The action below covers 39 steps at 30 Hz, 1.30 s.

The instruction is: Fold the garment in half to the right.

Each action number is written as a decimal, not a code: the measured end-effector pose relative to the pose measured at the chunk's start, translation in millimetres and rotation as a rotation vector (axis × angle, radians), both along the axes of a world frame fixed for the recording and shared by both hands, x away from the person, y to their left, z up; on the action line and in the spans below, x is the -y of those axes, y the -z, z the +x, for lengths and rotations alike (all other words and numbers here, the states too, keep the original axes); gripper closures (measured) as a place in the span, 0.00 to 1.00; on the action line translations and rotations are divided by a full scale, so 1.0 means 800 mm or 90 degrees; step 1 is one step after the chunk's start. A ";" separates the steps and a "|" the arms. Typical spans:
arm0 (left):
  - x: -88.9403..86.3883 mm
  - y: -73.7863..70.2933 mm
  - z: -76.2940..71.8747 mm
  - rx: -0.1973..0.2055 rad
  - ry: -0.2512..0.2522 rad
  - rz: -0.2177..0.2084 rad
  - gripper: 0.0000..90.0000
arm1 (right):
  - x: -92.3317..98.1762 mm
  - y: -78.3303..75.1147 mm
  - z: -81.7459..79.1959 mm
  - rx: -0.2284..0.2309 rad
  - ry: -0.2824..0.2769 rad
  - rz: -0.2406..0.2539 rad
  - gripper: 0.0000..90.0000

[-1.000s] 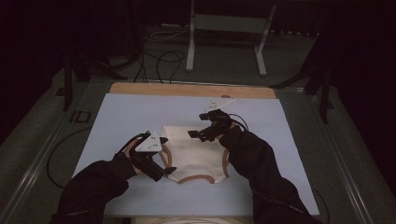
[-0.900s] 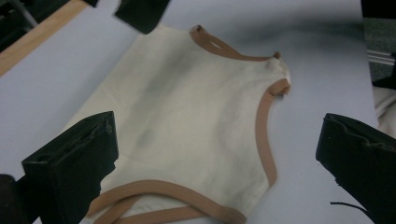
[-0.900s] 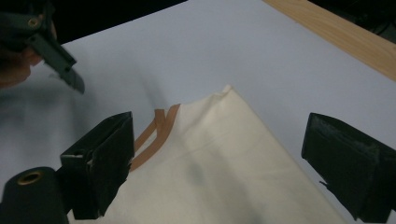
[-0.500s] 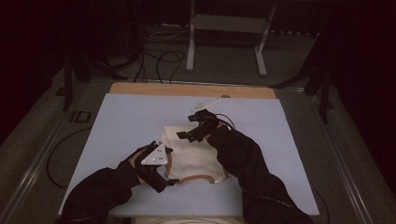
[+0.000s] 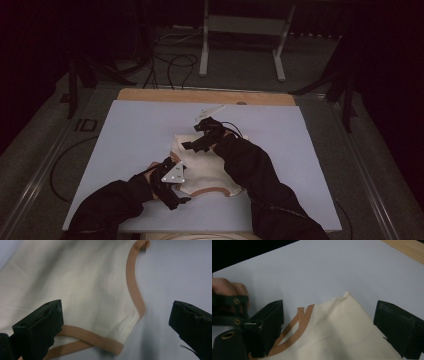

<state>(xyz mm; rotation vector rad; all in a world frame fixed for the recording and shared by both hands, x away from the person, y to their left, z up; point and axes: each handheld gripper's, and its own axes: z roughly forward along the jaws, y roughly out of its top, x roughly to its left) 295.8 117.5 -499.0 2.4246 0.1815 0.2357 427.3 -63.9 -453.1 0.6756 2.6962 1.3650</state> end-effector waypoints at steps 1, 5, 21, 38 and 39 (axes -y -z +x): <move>0.000 0.003 0.001 0.002 0.001 0.006 0.01 | -0.002 0.001 0.000 0.001 -0.003 -0.004 0.11; -0.003 0.013 0.004 0.005 0.000 0.022 0.08 | -0.008 0.004 0.001 -0.003 -0.008 -0.005 0.11; 0.000 0.017 0.015 0.010 -0.005 0.020 0.37 | -0.024 0.015 0.005 -0.015 -0.018 -0.013 0.11; 0.011 0.016 0.020 0.005 -0.023 0.027 0.80 | -0.031 0.020 0.011 -0.019 -0.020 -0.019 0.11; 0.011 0.016 0.020 0.005 -0.026 0.026 0.80 | -0.032 0.021 0.012 -0.020 -0.019 -0.018 0.11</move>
